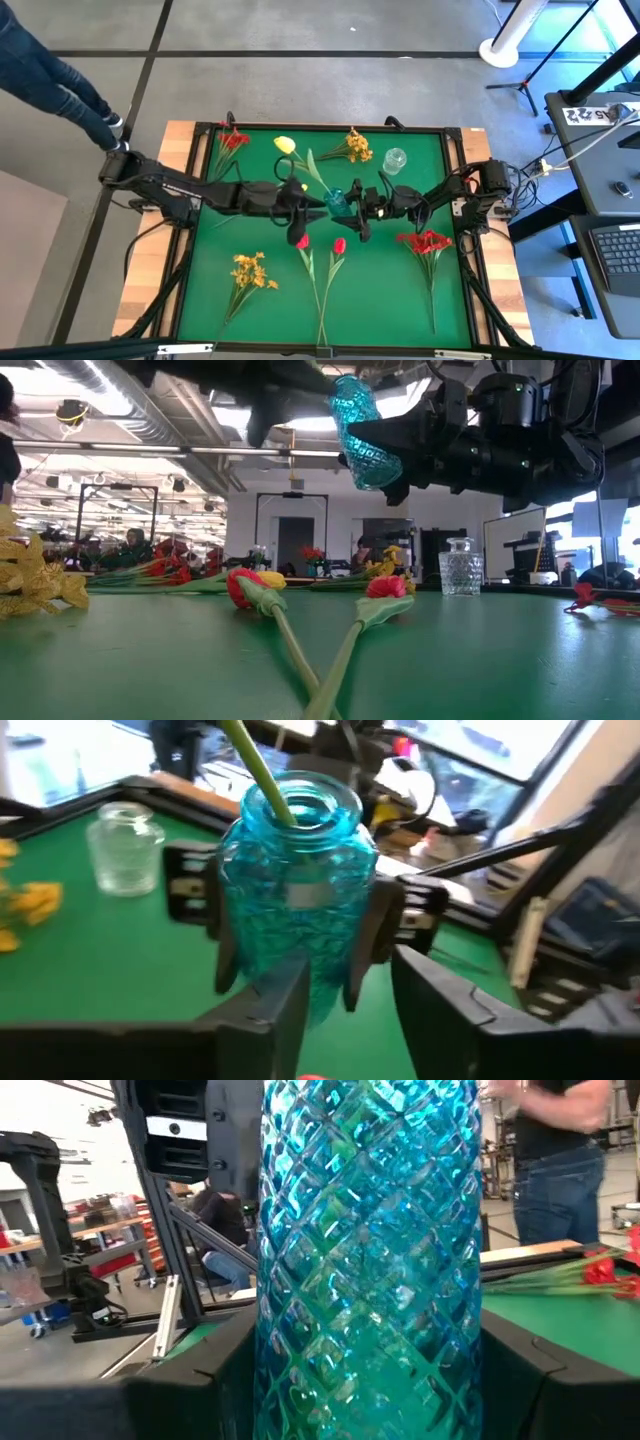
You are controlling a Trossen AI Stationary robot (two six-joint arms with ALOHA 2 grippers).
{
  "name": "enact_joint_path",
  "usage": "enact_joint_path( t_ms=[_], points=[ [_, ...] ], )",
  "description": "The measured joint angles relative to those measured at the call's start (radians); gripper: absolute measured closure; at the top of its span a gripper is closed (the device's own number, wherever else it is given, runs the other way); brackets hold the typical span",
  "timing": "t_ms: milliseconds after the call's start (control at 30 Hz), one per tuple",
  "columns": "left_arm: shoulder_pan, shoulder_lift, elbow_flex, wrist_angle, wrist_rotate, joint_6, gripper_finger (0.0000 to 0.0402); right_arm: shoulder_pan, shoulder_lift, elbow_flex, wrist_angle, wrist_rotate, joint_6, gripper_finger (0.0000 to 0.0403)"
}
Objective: Sort flowers into vase by color
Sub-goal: Put the yellow flower into the blue vase
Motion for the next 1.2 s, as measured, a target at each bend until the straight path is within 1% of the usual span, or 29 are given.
enact_joint_path(
  t_ms=[133,267,400,500,667,833,1000,1200],
  points=[
    [-0.011,0.001,0.001,0.053,0.005,0.007,0.0235,0.0,0.0,0.001,0.016,-0.02,0.01,0.0155],
    [-0.011,0.001,0.001,0.09,0.003,0.007,0.0224,0.02,0.0,0.001,0.013,-0.001,0.01,0.0155],
    [-0.008,0.001,0.001,0.107,0.01,0.008,0.0222,0.039,0.0,0.001,0.012,0.019,0.006,0.0155],
    [-0.008,0.001,0.001,0.152,0.001,0.017,0.0222,0.044,-0.001,0.001,0.016,0.024,0.006,0.0155],
    [0.009,0.001,0.005,0.155,-0.062,0.023,0.0222,0.044,0.001,-0.001,-0.006,0.026,0.01,0.0155],
    [0.028,0.023,0.005,0.155,-0.09,0.004,0.0222,0.045,0.001,-0.001,-0.016,0.011,0.012,0.0155],
    [0.027,0.073,0.006,0.178,-0.068,-0.005,0.0222,0.046,0.002,-0.003,-0.027,0.007,0.016,0.0155],
    [0.032,0.128,0.006,0.268,-0.064,0.005,0.0222,0.046,0.002,-0.004,-0.049,0.007,0.018,0.0155]
  ],
)
